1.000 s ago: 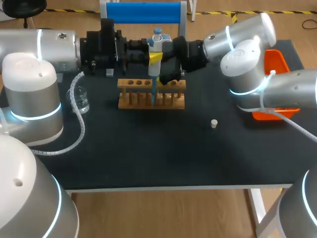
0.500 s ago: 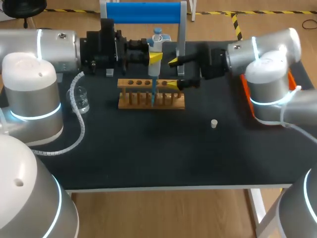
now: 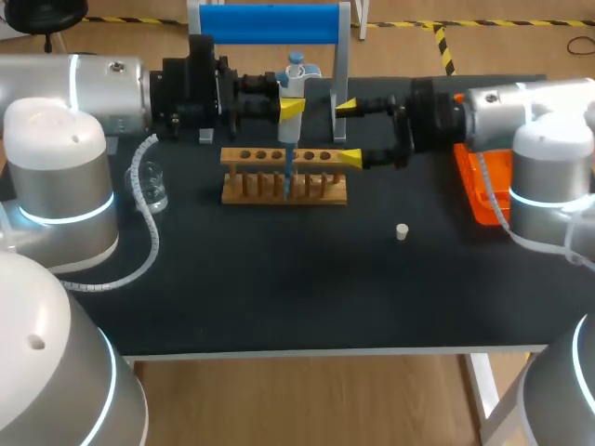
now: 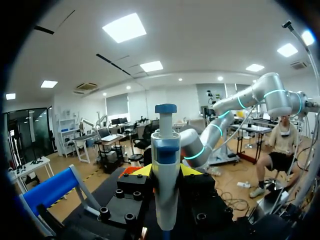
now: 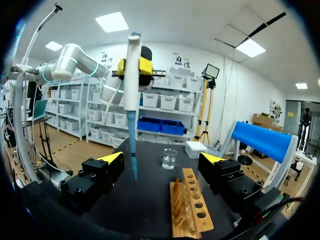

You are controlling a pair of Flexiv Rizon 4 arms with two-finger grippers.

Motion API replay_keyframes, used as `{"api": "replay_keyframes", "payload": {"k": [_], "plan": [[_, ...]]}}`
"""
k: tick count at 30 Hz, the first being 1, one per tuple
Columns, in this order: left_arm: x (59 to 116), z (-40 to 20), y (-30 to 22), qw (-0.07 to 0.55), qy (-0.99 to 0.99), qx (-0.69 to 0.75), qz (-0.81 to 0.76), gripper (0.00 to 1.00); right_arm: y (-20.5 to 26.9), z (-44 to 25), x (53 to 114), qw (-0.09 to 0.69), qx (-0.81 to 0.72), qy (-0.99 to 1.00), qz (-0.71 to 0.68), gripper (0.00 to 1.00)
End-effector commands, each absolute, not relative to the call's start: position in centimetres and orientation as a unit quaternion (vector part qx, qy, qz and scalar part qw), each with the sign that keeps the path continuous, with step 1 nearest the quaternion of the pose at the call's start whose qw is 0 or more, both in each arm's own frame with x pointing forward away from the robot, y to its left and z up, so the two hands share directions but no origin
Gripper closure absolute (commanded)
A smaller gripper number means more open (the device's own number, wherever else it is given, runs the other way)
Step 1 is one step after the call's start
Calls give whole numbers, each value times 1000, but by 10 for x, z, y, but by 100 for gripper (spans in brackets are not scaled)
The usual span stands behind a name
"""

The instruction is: Invert the test tube, pick up the pipette, mount the tip to pipette, aspirate from beaker and dispense into the tube, eject the tip, return the pipette, and cap with the stopper.

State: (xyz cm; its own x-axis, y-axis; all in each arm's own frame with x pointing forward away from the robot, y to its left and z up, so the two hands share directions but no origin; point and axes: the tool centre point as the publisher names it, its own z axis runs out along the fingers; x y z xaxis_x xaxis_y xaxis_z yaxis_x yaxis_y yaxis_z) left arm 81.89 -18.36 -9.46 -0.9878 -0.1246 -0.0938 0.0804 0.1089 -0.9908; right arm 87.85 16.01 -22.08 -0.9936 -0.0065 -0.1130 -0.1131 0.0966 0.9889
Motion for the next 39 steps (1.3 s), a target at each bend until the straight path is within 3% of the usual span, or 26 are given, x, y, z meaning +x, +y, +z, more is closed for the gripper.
{"api": "replay_keyframes", "payload": {"k": [1,17,39], "plan": [[819,-95,-185,78,740,-16,-668,100,148,-213,859,48,-36,736,675,0],[819,-95,-185,78,740,-16,-668,100,175,-173,820,16,-10,715,699,0],[819,-95,-185,78,740,-16,-668,100,206,-152,817,9,-13,698,716,0]]}}
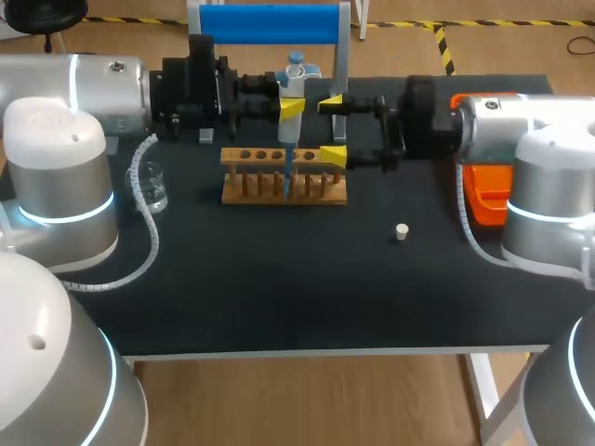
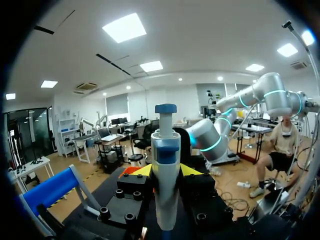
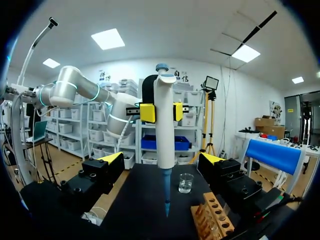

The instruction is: Invert the test tube, pick up the pipette, mount the tip to pipette, aspirate from beaker and dispense into the tube, eject the tip, return the pipette, and cap with the stopper.

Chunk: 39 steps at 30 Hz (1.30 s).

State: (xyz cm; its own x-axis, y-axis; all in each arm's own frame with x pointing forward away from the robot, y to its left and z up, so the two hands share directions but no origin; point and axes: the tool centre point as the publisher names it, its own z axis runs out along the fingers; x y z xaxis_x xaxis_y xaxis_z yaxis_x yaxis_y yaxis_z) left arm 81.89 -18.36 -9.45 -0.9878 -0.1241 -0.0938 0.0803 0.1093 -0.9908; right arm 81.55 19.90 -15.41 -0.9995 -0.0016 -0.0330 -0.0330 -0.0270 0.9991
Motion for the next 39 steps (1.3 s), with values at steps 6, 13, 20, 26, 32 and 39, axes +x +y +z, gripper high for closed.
{"api": "replay_keyframes", "payload": {"k": [6,13,20,26,32,39], "plan": [[819,-95,-185,78,740,-16,-668,100,217,-148,816,-3,-14,701,713,0],[819,-95,-185,78,740,-16,-668,100,227,-147,818,-8,-14,702,712,1],[819,-95,-185,78,740,-16,-668,100,235,-147,822,-10,-13,704,710,7],[819,-95,-185,78,740,-16,-668,100,241,-146,824,-11,-14,705,709,11],[819,-95,-185,78,740,-16,-668,100,245,-144,824,-9,-17,705,709,16],[819,-95,-185,78,740,-16,-668,100,249,-144,824,-8,-20,704,710,25]]}}
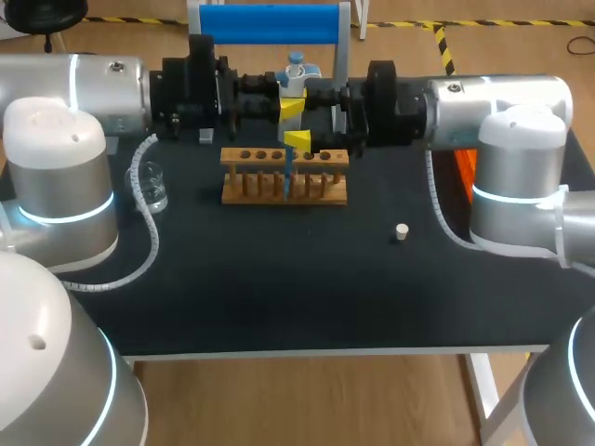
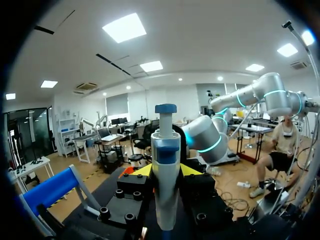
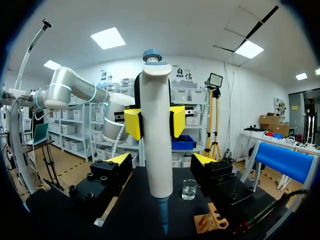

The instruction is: Invert the test tube, pick up the pipette, mount the tip to pipette, aspirate from beaker and dispense into the tube, eject the tip, return the pipette, and cap with the stopper.

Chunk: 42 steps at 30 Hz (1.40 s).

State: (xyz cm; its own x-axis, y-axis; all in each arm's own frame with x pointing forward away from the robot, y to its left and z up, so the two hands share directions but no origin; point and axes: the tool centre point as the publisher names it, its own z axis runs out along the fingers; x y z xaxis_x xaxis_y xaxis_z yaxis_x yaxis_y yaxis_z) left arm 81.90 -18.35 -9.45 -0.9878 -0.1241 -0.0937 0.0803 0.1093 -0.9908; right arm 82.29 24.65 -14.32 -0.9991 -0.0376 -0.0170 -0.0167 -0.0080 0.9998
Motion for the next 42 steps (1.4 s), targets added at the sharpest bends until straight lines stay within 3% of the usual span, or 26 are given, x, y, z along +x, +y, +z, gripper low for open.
{"api": "replay_keyframes", "payload": {"k": [1,32,34,36,42], "plan": [[819,-95,-185,78,740,-16,-668,100,250,-143,824,8,21,-703,-710,26],[819,-95,-185,78,740,-16,-668,100,257,-139,818,6,29,-695,-718,56],[819,-95,-185,78,740,-16,-668,100,257,-138,818,6,30,-694,-719,64],[819,-95,-185,78,740,-16,-668,100,257,-138,818,5,31,-694,-719,98],[819,-95,-185,78,740,-16,-668,100,256,-138,817,5,33,-693,-721,100]]}}
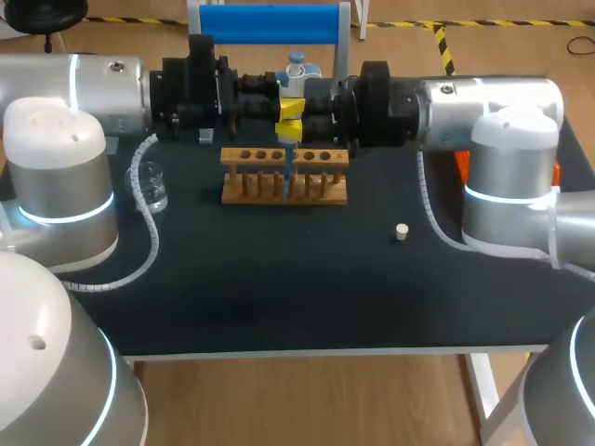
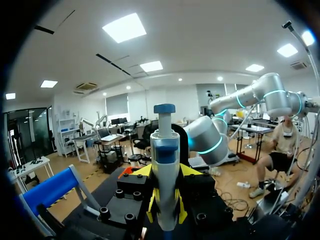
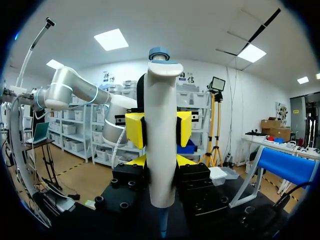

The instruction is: Invert the test tube, pick up the pipette, mount the tip to pipette, aspirate from beaker and dispense into the tube, eject the tip, return the pipette, and cap with the stopper.

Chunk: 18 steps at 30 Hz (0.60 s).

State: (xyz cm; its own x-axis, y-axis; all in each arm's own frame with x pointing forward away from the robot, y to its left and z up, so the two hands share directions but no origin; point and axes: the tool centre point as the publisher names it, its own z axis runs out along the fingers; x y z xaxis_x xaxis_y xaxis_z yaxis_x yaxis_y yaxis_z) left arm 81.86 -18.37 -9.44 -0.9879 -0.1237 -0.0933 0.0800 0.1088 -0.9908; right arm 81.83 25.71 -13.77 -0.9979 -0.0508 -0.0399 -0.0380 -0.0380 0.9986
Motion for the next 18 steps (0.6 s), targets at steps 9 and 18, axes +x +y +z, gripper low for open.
{"api": "replay_keyframes", "payload": {"k": [9,18], "plan": [[819,-95,-185,78,740,-16,-668,0,250,-139,818,7,32,-692,-721,100],[819,-95,-185,78,740,-16,-668,0,233,-139,820,10,37,-697,-716,100]]}}
